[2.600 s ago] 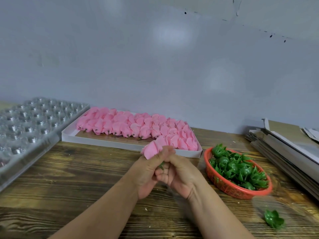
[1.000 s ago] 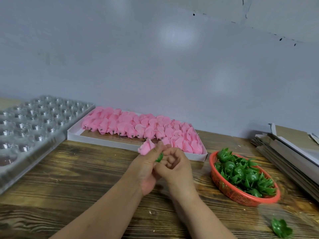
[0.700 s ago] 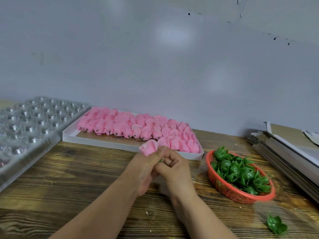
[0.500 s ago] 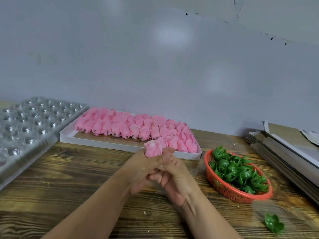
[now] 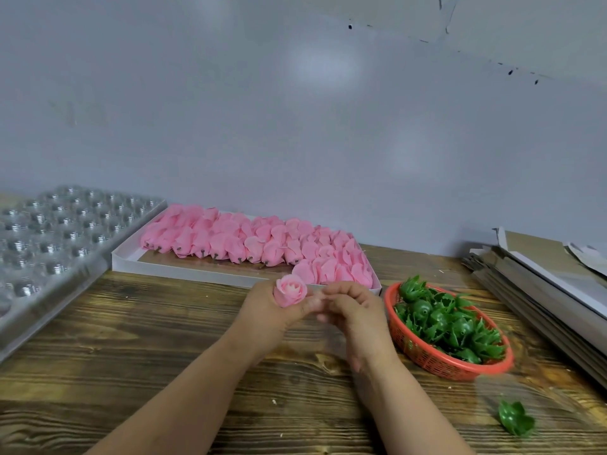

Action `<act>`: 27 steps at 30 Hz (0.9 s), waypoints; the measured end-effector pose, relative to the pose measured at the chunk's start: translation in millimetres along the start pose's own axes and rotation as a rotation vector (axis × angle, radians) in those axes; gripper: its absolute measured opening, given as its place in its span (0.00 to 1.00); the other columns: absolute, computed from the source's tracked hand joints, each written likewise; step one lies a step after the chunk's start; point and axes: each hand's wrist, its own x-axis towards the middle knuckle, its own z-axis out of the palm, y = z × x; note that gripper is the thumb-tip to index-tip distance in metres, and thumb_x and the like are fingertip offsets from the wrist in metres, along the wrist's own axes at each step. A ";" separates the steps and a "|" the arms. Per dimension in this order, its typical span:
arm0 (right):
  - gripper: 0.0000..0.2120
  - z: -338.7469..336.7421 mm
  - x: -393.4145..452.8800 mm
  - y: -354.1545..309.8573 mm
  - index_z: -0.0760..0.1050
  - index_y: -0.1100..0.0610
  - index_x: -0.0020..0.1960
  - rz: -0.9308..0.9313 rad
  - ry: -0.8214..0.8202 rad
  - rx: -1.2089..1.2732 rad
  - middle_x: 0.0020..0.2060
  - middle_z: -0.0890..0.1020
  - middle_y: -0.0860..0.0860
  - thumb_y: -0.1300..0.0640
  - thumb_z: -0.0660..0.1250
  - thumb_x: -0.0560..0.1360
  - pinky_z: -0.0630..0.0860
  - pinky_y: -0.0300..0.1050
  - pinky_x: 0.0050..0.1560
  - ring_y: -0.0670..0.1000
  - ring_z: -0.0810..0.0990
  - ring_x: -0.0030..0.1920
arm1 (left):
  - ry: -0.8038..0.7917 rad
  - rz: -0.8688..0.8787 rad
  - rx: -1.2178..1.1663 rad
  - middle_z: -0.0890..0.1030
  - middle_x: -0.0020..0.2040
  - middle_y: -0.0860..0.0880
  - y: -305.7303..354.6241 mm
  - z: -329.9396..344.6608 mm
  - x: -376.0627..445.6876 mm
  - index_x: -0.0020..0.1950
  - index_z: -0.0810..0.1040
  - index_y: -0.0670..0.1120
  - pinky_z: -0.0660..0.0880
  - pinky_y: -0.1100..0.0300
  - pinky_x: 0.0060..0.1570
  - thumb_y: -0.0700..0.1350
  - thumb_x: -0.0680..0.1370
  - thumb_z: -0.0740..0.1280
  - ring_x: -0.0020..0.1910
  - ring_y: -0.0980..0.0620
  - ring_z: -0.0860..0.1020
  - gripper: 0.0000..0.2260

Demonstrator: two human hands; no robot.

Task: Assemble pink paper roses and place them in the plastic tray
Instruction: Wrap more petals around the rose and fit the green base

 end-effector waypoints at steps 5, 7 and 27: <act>0.12 1.3 0.3 -10.7 0.78 0.63 0.38 -0.154 0.056 -0.073 0.29 0.81 0.53 0.75 0.60 0.70 0.77 0.39 0.33 0.49 0.78 0.30 | -0.022 0.025 0.195 0.79 0.27 0.58 -9.4 2.5 0.5 0.36 0.78 0.49 0.71 0.72 0.32 0.41 0.73 0.74 0.28 0.65 0.75 0.09; 0.11 0.9 -0.5 -13.3 0.80 0.62 0.38 -0.155 -0.008 -0.090 0.32 0.82 0.55 0.74 0.62 0.70 0.78 0.42 0.38 0.51 0.79 0.34 | -0.066 0.050 0.150 0.84 0.37 0.59 -8.0 2.6 0.9 0.45 0.82 0.47 0.72 0.74 0.39 0.39 0.73 0.74 0.38 0.64 0.80 0.05; 0.13 11.0 -6.1 -19.7 0.81 0.58 0.32 0.121 -0.257 -0.029 0.40 0.85 0.51 0.68 0.66 0.72 0.77 0.39 0.37 0.46 0.82 0.38 | -0.215 0.095 0.191 0.82 0.40 0.39 -10.0 9.0 -2.1 0.46 0.80 0.38 0.76 0.48 0.44 0.42 0.67 0.74 0.39 0.51 0.78 0.11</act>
